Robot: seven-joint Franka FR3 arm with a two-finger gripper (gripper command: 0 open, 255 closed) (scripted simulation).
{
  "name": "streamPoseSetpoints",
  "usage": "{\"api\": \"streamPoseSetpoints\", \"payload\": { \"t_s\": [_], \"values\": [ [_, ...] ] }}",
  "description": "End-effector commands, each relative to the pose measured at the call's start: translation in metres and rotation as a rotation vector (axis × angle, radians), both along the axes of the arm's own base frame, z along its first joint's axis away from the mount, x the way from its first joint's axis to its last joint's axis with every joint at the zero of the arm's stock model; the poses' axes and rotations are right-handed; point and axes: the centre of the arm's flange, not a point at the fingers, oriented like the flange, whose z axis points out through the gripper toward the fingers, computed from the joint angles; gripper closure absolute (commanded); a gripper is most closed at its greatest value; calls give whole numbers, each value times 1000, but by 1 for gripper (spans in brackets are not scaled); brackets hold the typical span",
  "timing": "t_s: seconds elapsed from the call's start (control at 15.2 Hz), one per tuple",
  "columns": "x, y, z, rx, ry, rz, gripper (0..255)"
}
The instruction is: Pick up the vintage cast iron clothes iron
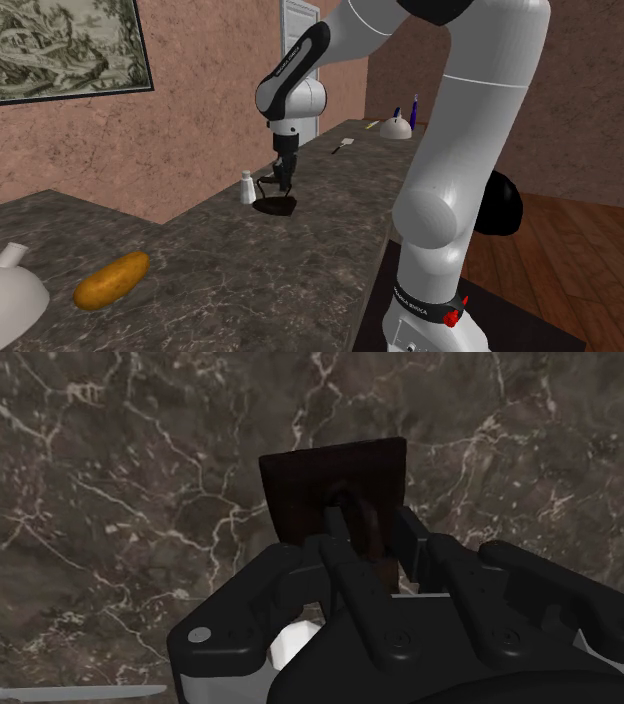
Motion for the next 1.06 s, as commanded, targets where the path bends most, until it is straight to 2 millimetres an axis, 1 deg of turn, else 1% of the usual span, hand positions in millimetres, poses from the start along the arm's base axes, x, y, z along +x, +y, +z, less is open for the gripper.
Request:
{"api": "streamPoseSetpoints", "payload": {
  "t_s": [0.0, 0.86, 0.99],
  "values": [
    [0, 1, 8, 0, 0, 0, 255],
    [0, 1, 76, 0, 0, 0, 255],
    [0, 1, 77, 0, 0, 0, 255]
  ]
}}
